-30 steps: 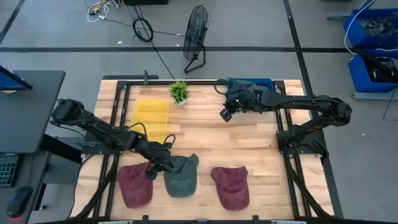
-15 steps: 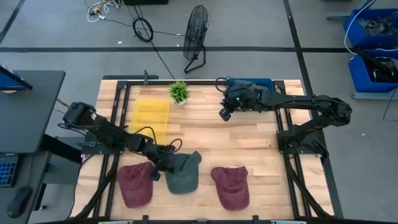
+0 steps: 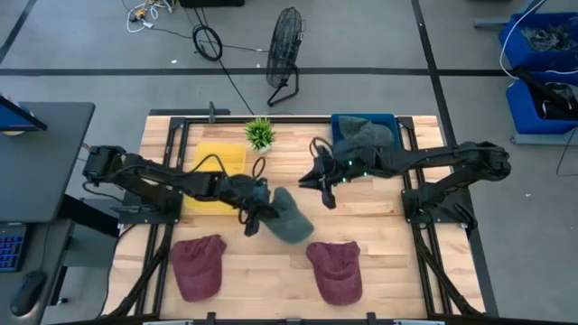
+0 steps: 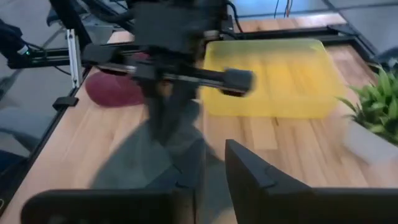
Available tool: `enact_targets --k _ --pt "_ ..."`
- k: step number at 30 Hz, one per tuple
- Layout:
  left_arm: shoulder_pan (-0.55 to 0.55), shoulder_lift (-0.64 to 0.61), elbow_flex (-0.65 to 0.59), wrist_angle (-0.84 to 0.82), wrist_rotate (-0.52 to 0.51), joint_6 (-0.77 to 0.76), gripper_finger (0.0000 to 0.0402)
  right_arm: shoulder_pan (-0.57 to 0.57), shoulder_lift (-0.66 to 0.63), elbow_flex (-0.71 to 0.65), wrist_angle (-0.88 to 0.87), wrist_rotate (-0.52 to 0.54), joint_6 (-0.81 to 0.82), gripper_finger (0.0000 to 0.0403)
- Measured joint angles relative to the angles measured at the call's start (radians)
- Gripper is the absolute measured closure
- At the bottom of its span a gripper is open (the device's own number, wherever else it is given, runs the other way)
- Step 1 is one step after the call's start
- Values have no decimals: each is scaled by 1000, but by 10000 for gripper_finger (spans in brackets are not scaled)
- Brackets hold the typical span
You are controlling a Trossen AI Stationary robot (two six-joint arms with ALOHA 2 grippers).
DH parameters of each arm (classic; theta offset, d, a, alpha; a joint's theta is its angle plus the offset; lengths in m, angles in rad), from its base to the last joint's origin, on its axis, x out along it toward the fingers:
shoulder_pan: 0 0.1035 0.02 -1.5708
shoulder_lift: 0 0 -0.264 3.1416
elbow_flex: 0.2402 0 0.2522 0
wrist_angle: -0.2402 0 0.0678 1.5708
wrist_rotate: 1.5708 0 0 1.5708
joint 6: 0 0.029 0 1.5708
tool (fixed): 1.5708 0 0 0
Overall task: Pick & Place hat
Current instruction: Put the gray cap into the blue bin
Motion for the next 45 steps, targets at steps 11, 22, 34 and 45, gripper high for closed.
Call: enact_targets --k 11,22,34,45 --pt "47 67 112 -7 -22 121 395 114 120 0 18 124 -29 259" --pt "106 69 133 -89 -65 147 395 108 231 0 23 137 1 225" --pt "120 68 132 -49 -122 214 395 58 270 1 33 118 63 290" --pt "137 63 137 -34 -124 272 371 58 251 -3 -154 94 76 392"
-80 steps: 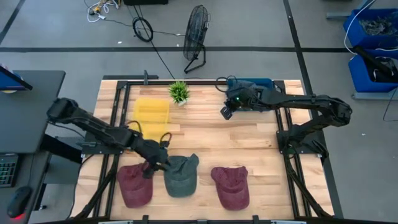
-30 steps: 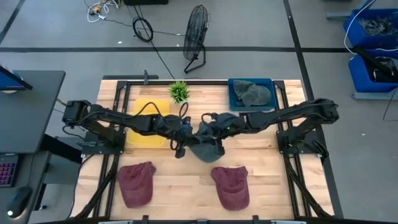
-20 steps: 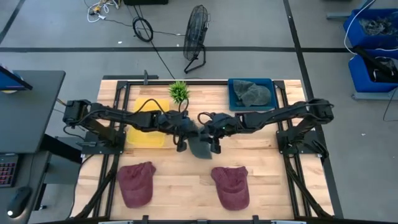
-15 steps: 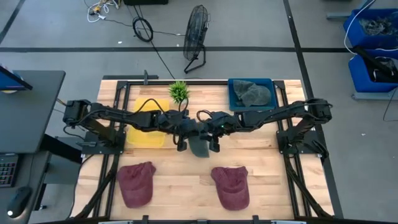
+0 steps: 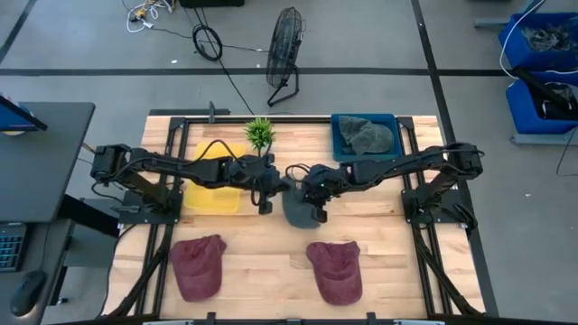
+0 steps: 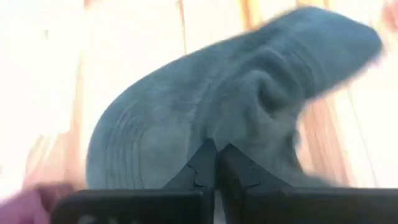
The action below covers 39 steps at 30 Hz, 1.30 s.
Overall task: Pick & Place hat
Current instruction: Put the gray cap into the blue bin
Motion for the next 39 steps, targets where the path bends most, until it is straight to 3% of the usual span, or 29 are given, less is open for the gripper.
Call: enact_targets --k 4,9,13,19,24,28,33,39 --pt "12 0 0 -5 -21 80 340 0 -49 12 -94 65 -17 397" --pt "50 1 -1 -9 -68 94 302 0 -116 135 -387 195 -125 400" --pt "83 1 -2 -10 -69 92 292 1 -149 278 -656 323 -368 400" --pt "120 2 -2 -12 -68 91 297 -66 -183 385 -952 387 -800 401" --pt "144 2 -3 -13 -68 91 298 -184 -195 384 -1145 629 -1056 401" --pt "160 2 -3 -15 -68 69 298 -292 -195 338 -1134 699 -1237 401" --pt "169 3 -3 -19 -68 38 298 -396 -194 203 -976 856 -1579 401" --pt "169 3 -3 -34 -67 39 298 -438 -194 63 -787 776 -1739 401"
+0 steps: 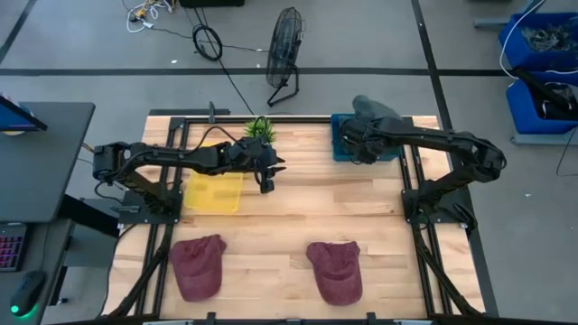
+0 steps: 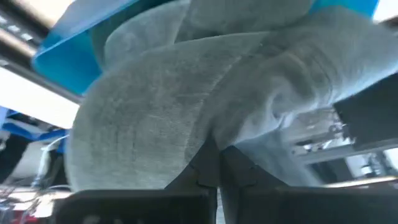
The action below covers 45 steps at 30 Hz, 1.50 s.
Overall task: Pick & Place hat
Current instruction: Put the gray cap into the blue bin
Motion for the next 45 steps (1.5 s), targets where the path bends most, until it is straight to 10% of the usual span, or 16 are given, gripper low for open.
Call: enact_targets --k 18,31,45 --pt "0 1 0 -12 1 -58 298 27 -120 35 -41 -112 33 401" --pt "0 1 0 -12 0 -71 298 -13 -120 -349 412 -71 -25 401" --pt "0 1 0 -21 0 -71 298 -14 -121 -392 516 -103 474 327"
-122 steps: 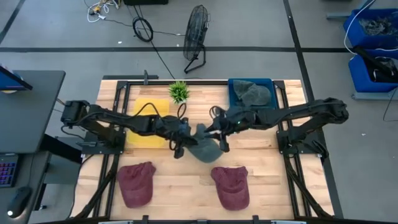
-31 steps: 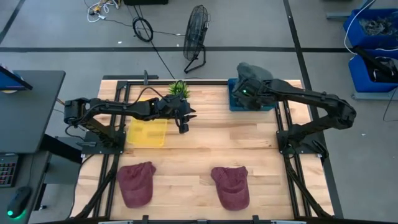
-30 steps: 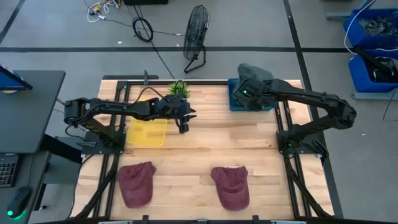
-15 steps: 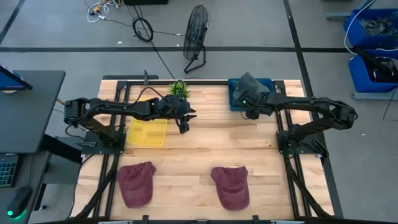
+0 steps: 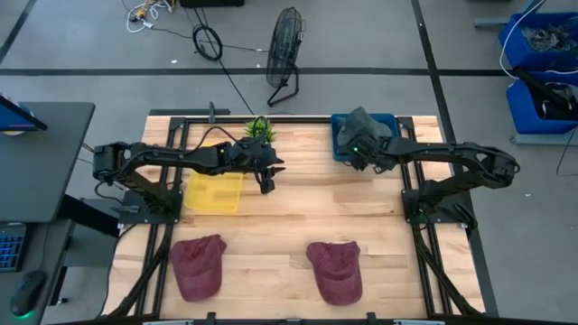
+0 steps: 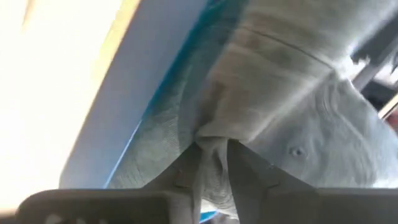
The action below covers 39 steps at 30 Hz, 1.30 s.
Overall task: Pick & Place hat
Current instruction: Put the gray cap into the blue bin
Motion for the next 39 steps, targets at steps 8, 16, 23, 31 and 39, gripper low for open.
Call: enact_targets --k 8,16,23,31,39 --pt "0 0 0 -30 0 1 298 16 1 7 -65 92 296 291" --pt "0 0 0 -65 0 2 298 93 -78 16 -92 46 453 289" --pt "0 0 0 -67 0 26 298 99 -125 17 -113 84 591 289" --pt "0 0 0 -74 0 27 298 101 -233 17 -56 72 744 289" --pt "1 0 0 -56 0 28 298 -55 -196 -56 255 201 1010 334"
